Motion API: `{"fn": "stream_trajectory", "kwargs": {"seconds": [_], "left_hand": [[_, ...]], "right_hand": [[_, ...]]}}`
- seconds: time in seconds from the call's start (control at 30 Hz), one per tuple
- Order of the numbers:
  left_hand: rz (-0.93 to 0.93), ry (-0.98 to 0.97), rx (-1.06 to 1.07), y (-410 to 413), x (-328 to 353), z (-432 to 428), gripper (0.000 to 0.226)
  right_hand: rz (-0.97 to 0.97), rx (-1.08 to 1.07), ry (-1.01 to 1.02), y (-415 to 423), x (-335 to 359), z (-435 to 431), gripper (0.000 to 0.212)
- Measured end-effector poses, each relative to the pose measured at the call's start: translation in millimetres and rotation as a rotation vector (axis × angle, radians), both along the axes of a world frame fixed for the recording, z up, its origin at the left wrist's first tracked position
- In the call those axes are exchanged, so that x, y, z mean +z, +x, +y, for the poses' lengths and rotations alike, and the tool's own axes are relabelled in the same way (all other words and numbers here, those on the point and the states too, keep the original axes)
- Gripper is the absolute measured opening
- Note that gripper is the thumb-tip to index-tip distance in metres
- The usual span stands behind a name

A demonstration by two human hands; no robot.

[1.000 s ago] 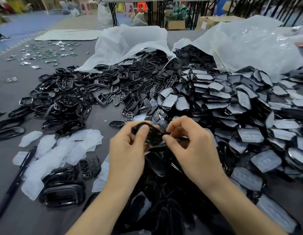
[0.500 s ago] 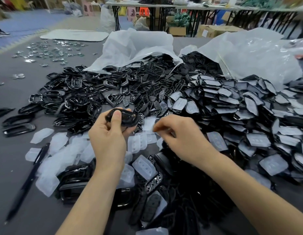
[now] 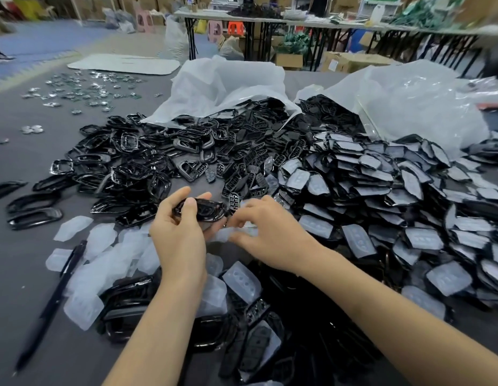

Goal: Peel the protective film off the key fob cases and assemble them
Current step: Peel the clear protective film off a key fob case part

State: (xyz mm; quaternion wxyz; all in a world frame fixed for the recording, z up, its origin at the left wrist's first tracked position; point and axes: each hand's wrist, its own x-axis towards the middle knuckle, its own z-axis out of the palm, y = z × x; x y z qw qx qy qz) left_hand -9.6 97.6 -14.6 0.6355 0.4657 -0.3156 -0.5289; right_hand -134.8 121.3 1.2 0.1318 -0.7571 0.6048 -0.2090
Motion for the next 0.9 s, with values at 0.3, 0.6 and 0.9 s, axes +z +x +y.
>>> {"fn": "stream_trajectory", "kwargs": {"seconds": [0.3,0.6,0.9], "left_hand": [[-0.145,-0.127,-0.227,-10.6,1.5,14.4,0.02],[-0.352,-0.14,-0.514,-27.3,-3.9,28.6,0.007],[-0.241,-0.04,-0.589,-25.9,-1.7,27.7,0.02]], "right_hand": [[-0.805,-0.318,0.069,-47.5,10.4,38.8,0.014],[-1.299,-0.367,0.158,-71.2,1.9,56.2,0.012],[-1.355,-0.436,0.145,-81.6,4.0,58.6,0.008]]}}
